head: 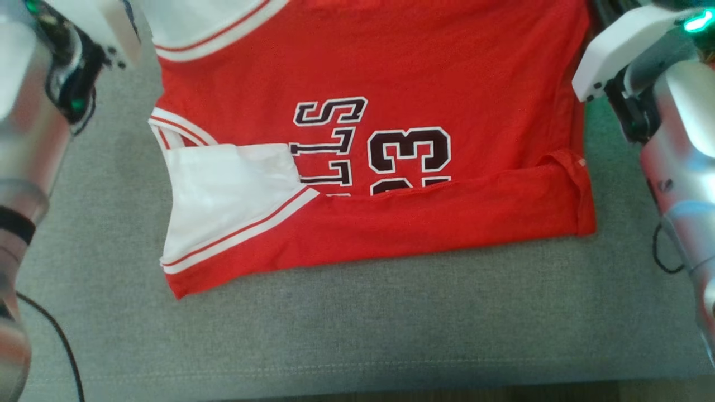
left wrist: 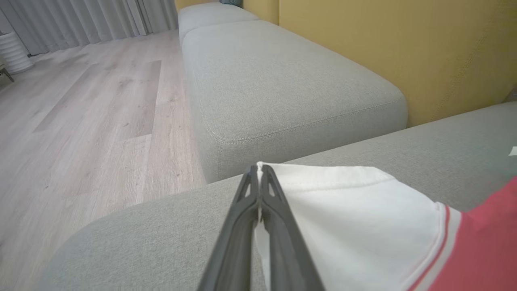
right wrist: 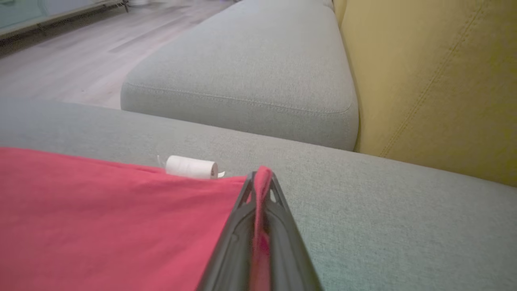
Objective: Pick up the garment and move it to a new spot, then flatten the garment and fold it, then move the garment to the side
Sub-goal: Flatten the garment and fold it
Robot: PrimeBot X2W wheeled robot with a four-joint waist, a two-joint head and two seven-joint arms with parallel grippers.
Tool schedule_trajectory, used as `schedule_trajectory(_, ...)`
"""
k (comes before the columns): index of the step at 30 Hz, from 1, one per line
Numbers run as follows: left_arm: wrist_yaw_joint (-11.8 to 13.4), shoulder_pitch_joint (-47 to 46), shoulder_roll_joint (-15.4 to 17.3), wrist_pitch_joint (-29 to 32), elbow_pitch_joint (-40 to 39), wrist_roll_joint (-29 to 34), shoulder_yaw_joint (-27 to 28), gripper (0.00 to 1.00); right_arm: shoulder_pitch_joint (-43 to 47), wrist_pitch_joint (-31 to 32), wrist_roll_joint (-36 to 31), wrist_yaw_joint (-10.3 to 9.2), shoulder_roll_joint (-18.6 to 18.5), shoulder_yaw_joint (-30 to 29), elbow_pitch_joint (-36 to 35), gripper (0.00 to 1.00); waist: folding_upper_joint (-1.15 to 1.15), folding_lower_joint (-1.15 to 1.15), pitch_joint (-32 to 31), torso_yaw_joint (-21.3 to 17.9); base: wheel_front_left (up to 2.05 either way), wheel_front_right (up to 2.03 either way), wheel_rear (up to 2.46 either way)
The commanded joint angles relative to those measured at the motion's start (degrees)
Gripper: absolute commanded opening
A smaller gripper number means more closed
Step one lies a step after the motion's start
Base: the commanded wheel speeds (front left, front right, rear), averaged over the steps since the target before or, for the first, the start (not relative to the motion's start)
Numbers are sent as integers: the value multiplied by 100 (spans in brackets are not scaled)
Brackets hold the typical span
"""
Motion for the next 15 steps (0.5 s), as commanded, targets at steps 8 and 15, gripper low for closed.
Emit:
schedule_trajectory(8, 4, 616, 720, -20, -968, -160, -274, 0, 949, 63, 840, 36, -392, 578, -738, 0, 0, 0, -682, 120, 0, 0, 0)
schedule_trajectory(15, 17, 1309, 1353, 220, -1914, -316, -499, 0, 1660, 501, 1517, 36, -959, 1049, -1502, 0, 0, 0, -1148, 173, 0, 0, 0)
